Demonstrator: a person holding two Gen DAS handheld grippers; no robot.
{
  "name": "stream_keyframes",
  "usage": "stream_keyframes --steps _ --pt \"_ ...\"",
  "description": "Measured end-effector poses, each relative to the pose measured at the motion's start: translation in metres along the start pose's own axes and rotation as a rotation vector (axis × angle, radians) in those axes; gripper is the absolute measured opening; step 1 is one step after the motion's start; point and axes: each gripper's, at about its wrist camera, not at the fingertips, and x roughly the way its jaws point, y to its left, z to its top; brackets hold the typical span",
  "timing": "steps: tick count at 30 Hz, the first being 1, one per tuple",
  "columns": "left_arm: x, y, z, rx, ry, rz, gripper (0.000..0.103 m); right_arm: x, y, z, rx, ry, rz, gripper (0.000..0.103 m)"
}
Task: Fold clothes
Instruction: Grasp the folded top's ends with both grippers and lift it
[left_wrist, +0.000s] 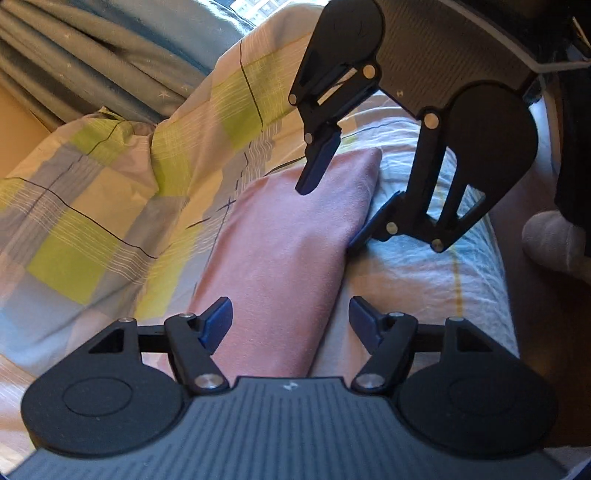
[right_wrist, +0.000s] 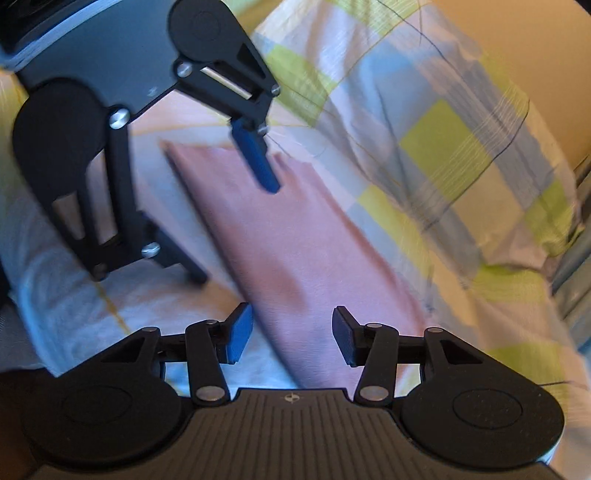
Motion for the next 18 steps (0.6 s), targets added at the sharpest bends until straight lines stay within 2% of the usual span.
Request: stream_keyframes --steps 4,8,10,12,14,15,18 --pt "0.012 -0.001 -0.009 0.127 0.074 0.12 0.068 0.005 0.005 -0.008 -0.053 0.019 -0.074 0.047" --pt "0.022 0.013 -0.026 0.124 0.157 0.183 0.067 0.012 0.007 -0.013 -0.097 0.054 -0.153 0.047" --pt "0.024 0.014 -0.028 0.123 0.169 0.189 0.063 0.019 0.003 -0.016 -0.079 0.096 -0.196 0.047" --pt "0.028 0.012 -0.027 0.14 0.178 0.193 0.055 0.023 0.002 -0.018 -0.065 0.107 -0.211 0.047" --pt "0.033 0.009 -0.025 0.142 0.19 0.191 0.041 0.026 0.008 -0.019 -0.094 0.107 -0.226 0.046" --pt "0.036 0.008 -0.025 0.135 0.196 0.183 0.03 0.028 0.012 -0.019 -0.115 0.105 -0.233 0.044" --pt "0.042 0.003 -0.025 0.147 0.215 0.166 0.014 0.036 0.023 -0.02 -0.158 0.104 -0.227 0.027"
